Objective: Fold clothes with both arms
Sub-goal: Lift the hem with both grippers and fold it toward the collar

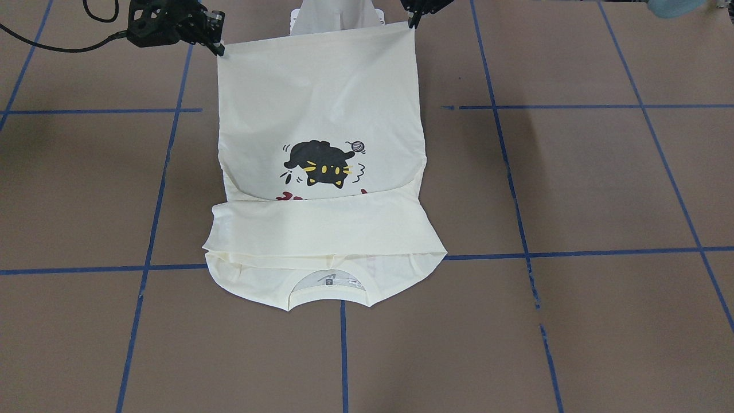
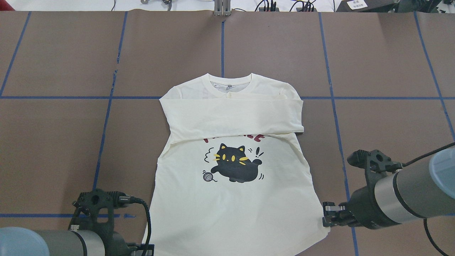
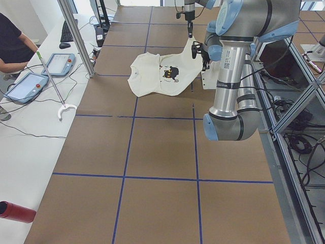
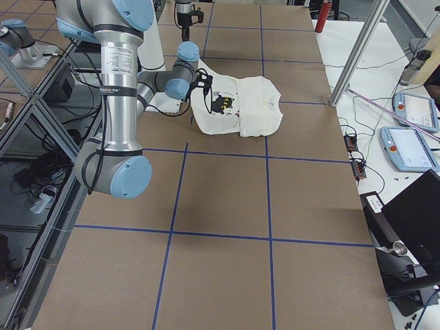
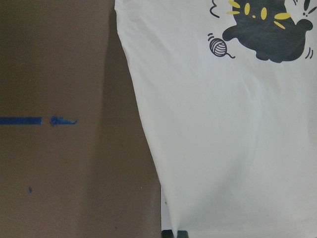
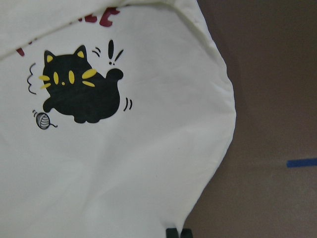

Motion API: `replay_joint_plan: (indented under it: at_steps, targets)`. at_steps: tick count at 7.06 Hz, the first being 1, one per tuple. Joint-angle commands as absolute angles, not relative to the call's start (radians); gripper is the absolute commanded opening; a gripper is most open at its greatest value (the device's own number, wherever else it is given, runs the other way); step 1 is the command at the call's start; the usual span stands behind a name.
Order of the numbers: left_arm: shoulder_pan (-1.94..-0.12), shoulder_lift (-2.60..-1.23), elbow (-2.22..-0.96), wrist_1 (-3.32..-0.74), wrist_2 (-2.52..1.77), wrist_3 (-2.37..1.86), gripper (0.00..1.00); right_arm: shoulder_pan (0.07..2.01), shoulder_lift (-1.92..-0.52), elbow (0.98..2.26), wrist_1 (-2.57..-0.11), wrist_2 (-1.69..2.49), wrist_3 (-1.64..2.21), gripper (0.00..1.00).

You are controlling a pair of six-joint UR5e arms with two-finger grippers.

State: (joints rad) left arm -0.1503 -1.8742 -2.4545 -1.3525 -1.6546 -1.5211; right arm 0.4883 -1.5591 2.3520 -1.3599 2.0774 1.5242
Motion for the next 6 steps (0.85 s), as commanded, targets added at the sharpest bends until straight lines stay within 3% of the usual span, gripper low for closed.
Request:
replay_joint_plan:
  at_steps: [1, 4, 6]
  targets:
    - [-0.337, -1.911, -2.387, -1.353, -1.735, -1.389, 0.0, 0.628, -1.499, 2.292, -1.358, 2.085, 1.477, 0.0]
    - [-0.507, -1.954, -2.264, -1.358, -1.755, -1.302, 0.0, 0.738, -1.37, 2.127, -1.358, 2.08, 1.453, 0.0]
    - [-0.57, -2.058, -2.104, -1.411, -1.755, -1.301, 0.0, 0.81, -1.288, 1.996, -1.359, 2.08, 1.402, 0.0]
